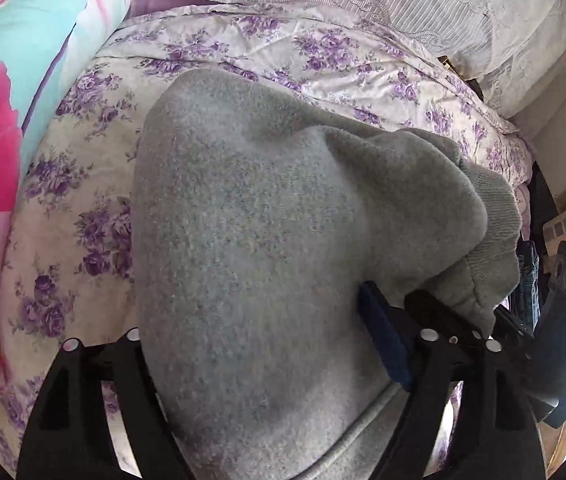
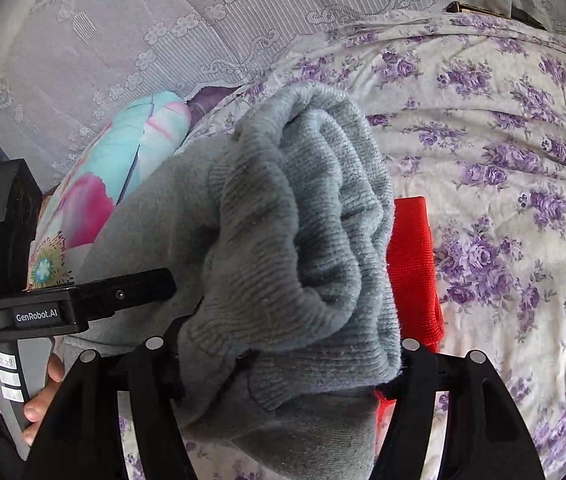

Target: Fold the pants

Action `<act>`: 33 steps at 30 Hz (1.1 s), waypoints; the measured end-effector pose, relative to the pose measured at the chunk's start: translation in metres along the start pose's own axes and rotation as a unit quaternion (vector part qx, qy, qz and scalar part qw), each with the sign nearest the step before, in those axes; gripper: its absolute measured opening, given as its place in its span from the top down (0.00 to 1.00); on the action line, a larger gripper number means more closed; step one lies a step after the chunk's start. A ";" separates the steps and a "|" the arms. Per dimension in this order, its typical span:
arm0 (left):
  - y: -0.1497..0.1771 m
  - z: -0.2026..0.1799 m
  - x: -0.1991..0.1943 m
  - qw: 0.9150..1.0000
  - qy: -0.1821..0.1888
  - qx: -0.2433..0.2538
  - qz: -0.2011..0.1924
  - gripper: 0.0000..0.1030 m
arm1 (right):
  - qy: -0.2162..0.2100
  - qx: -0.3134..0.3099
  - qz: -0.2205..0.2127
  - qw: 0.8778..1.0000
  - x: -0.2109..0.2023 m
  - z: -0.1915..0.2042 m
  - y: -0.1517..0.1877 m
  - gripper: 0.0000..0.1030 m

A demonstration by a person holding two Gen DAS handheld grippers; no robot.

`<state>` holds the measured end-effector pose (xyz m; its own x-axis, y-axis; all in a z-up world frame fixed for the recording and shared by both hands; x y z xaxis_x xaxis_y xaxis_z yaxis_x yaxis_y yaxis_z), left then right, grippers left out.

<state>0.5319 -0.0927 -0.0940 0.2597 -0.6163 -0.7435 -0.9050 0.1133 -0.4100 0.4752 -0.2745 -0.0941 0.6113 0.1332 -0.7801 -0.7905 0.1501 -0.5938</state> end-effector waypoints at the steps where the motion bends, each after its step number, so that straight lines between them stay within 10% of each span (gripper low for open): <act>1: 0.000 0.003 0.000 1.000 0.000 -0.005 -0.002 0.16 | 0.003 -0.001 0.004 1.000 0.001 0.000 -0.003 0.33; 11: 0.016 -0.006 -0.058 0.996 -0.088 0.008 -0.035 0.14 | 0.095 0.022 0.004 0.995 -0.059 -0.020 -0.016 0.21; 14: 0.029 -0.028 -0.099 0.990 -0.119 0.029 -0.075 0.13 | 0.196 0.014 -0.053 0.979 -0.107 -0.020 -0.016 0.21; 19: 0.078 -0.096 -0.173 0.969 -0.160 0.102 -0.160 0.05 | 0.181 0.047 -0.139 0.972 -0.209 -0.009 -0.006 0.16; 26: 0.186 -0.151 -0.226 0.935 -0.251 0.126 -0.215 0.05 | 0.176 -0.019 -0.180 0.968 -0.276 0.027 0.092 0.04; 33: 0.259 -0.127 -0.215 0.949 -0.219 0.075 -0.215 0.05 | 0.159 0.000 -0.131 0.978 -0.232 0.020 0.182 0.04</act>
<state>0.1988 -0.0296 0.0263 0.7394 -0.2512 -0.6246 -0.6337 0.0536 -0.7717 0.1903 -0.2586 -0.0172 0.7509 -0.2214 -0.6222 -0.6076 0.1374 -0.7823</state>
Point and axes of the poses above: each gripper's, at about its wrist camera, not at the fingertips, and x roughly the way its jaws point, z to its left, y to its underside, the point moved 4 cm from there along x, roughly the way its jaws point, and after that the axes turned 12 degrees about y, right-handed, at the moved point
